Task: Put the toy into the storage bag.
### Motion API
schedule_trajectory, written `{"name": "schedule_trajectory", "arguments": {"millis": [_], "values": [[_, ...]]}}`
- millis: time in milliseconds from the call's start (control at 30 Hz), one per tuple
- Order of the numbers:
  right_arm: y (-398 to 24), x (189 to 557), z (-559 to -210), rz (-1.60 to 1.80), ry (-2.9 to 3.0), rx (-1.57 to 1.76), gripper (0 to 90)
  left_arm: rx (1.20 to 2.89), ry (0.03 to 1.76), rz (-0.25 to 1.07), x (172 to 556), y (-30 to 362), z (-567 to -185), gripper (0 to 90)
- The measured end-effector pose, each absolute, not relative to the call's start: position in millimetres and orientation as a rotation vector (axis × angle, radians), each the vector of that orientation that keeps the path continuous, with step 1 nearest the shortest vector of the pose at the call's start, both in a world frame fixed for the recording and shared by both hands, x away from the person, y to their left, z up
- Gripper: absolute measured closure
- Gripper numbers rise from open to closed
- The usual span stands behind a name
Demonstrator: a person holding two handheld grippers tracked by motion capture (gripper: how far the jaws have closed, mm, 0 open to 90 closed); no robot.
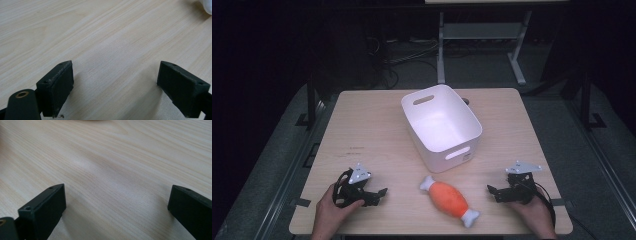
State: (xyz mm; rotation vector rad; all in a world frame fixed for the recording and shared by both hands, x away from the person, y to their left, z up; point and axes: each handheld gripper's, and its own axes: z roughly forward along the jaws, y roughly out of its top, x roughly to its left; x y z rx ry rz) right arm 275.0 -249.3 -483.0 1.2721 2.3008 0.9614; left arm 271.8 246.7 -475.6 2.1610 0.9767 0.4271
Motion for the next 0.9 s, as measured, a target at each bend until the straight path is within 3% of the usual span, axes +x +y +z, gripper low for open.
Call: {"name": "schedule_trajectory", "arguments": {"millis": [500,633,900], "values": [[-250.9,274.9,-483.0,0.969,2.310,1.259,1.7,2.159,0.977,0.428,271.8,246.6,-475.6,12.9],[-253.3,276.1,-477.5,0.958,2.302,1.286,16.5,2.159,0.977,0.428,271.7,246.8,-475.7,13.0],[-253.5,281.0,-475.4,0.959,2.325,1.294,15.7,2.160,0.977,0.428,271.7,246.8,-475.6,13.0]]}}
